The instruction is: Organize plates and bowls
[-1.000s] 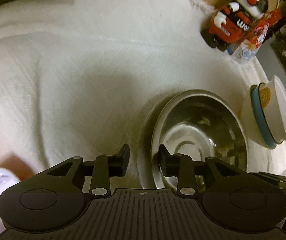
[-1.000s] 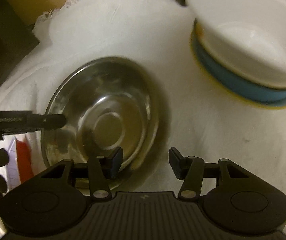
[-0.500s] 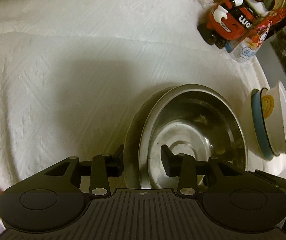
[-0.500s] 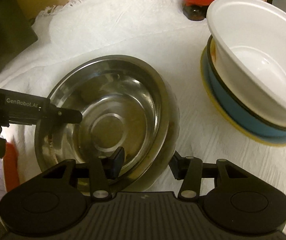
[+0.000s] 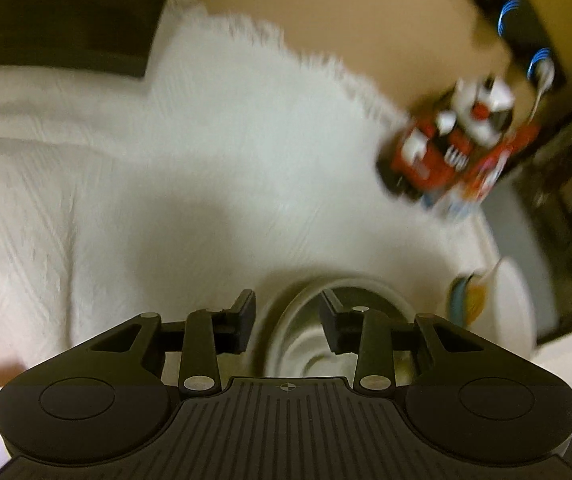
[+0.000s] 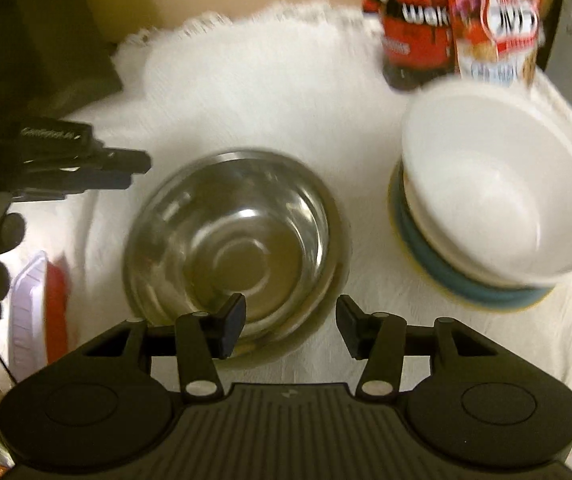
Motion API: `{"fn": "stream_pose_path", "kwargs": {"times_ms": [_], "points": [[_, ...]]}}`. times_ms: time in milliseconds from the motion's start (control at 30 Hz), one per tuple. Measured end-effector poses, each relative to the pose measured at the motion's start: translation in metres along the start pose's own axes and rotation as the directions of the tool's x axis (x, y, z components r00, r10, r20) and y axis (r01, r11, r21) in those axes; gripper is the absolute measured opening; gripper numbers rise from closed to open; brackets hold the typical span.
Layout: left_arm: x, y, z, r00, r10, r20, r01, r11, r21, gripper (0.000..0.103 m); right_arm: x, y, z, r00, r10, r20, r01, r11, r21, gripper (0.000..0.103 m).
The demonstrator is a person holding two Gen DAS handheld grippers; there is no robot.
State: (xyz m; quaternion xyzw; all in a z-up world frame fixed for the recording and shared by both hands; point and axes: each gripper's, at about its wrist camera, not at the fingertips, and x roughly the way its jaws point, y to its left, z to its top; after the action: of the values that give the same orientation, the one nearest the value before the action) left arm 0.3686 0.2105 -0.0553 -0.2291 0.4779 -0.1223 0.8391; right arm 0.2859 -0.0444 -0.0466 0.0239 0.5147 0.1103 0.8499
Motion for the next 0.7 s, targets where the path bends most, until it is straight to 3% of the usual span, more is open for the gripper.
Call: {"fn": "stream_pose_path", "kwargs": {"times_ms": [67,167,333,400,700], "points": [[-0.004,-0.008,0.0,0.999,-0.017,0.041,0.017,1.0,0.004,0.022,-0.009,0.003,0.007,0.999,0.019,0.036,-0.019,1.0,-0.012,0.05],[-0.011,-0.03,-0.003,0.994,-0.05,0.097,0.046,0.998,0.041,0.02,-0.022,0.008,0.021,0.992,0.038,0.122,-0.031,0.998,-0.056,0.05],[-0.028,-0.076,-0.016,0.969,-0.088,0.231,0.076,0.995,0.059,0.014,-0.049,-0.006,0.046,0.952,0.061,0.301,-0.009,0.985,-0.17,0.053],[-0.033,-0.096,-0.022,0.96,-0.065,0.274,0.05,0.997,0.061,0.014,-0.057,-0.023,0.056,0.932,0.059,0.357,0.016,0.979,-0.202,0.057],[-0.004,-0.186,-0.042,0.944,-0.044,0.328,0.01,0.995,0.104,0.012,-0.061,-0.125,0.068,0.894,0.017,0.448,0.144,0.935,-0.324,0.067]]}}
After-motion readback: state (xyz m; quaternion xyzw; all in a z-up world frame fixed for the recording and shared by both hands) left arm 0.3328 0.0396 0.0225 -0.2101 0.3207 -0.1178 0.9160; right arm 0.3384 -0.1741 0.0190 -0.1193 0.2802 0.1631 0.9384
